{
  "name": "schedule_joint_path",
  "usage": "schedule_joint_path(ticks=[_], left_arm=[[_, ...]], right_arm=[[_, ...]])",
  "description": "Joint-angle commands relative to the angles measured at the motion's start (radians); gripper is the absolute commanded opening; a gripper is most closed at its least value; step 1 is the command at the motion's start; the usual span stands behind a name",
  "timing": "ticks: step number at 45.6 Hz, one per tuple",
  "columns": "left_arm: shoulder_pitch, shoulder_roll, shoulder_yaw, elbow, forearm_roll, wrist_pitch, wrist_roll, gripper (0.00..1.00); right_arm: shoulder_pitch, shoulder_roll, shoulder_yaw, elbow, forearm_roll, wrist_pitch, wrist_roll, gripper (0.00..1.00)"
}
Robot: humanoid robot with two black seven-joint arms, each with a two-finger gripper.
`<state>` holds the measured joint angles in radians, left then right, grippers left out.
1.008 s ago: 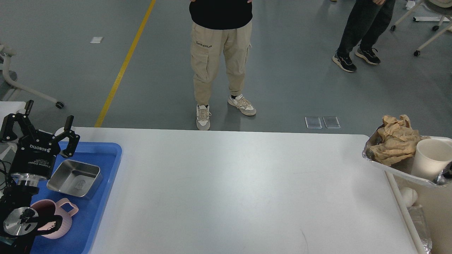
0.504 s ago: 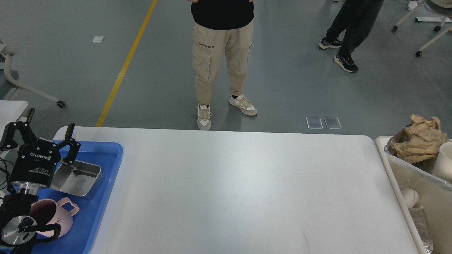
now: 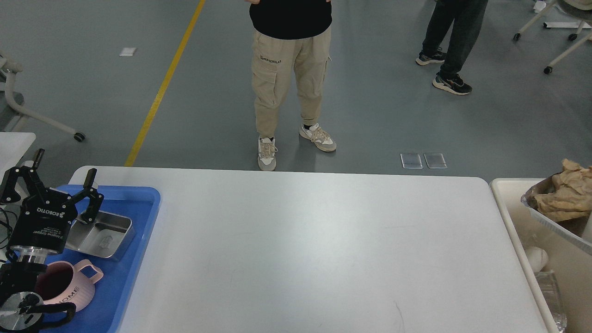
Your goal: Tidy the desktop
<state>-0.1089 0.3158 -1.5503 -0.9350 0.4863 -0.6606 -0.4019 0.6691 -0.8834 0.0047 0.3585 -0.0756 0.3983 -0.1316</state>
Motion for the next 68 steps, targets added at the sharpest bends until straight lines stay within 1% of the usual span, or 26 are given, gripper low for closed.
schedule_joint_path(ticks=[1,14,15,17,19,20,23,27,30,39,46,51,54,59,64,68], left_arm=[[0.001,-0.003,0.001,-0.001,0.0,-0.001,0.0,0.97],[0.006,-0.004,0.001,-0.01,0.0,-0.001,0.0,0.97],[0.009,-0.004,0.001,-0.01,0.0,-0.002,0.0,0.97],[0.012,-0.003,0.001,-0.011,0.0,-0.002,0.0,0.97],[0.014,-0.003,0.001,-0.016,0.0,-0.001,0.0,0.97],[0.014,-0.001,0.001,-0.018,0.0,-0.002,0.0,0.97],[0.015,0.0,0.001,-0.021,0.0,-0.001,0.0,0.97],[0.017,0.002,0.001,-0.022,0.0,-0.001,0.0,0.97],[0.015,0.002,0.001,-0.022,0.002,-0.001,0.0,0.97],[0.014,0.006,0.001,-0.022,0.003,0.001,0.0,0.97],[0.012,0.012,0.001,-0.022,0.003,0.001,0.0,0.97],[0.012,0.022,0.001,-0.022,0.003,0.001,0.0,0.97],[0.011,0.022,0.001,-0.022,0.006,-0.001,0.0,0.97],[0.012,0.028,0.001,-0.022,0.006,-0.001,0.0,0.97],[0.014,0.048,-0.001,-0.021,0.006,-0.001,0.0,0.97],[0.012,0.054,-0.001,-0.021,0.006,-0.001,0.0,0.97]], right_arm=[[-0.009,0.006,0.0,-0.038,0.019,0.004,0.0,0.0],[-0.023,0.008,0.001,-0.049,0.02,-0.006,0.003,0.0],[-0.023,0.009,0.0,-0.052,0.02,-0.006,0.006,0.05],[-0.023,0.015,0.001,-0.067,0.019,-0.006,0.01,0.33],[-0.023,0.027,0.0,-0.088,0.019,-0.009,0.01,0.66],[-0.023,0.037,0.001,-0.104,0.019,-0.01,0.01,0.75],[-0.022,0.069,0.001,-0.154,0.02,-0.012,0.01,0.82],[-0.023,0.109,0.012,-0.219,0.019,-0.013,0.01,0.99],[-0.025,0.126,0.026,-0.242,0.019,-0.013,0.01,1.0],[-0.023,0.158,0.037,-0.247,0.016,-0.013,0.012,1.0],[-0.019,0.156,0.029,-0.247,-0.003,-0.01,0.01,1.0],[0.006,0.158,0.041,-0.237,0.014,0.039,0.017,1.0],[0.023,0.161,0.075,-0.237,0.017,0.076,0.029,1.0],[0.029,0.175,0.176,-0.233,0.017,0.091,0.043,1.0],[0.03,0.215,0.264,-0.233,0.017,0.114,0.043,1.0],[0.043,0.251,0.268,-0.239,0.011,0.108,0.043,1.0]])
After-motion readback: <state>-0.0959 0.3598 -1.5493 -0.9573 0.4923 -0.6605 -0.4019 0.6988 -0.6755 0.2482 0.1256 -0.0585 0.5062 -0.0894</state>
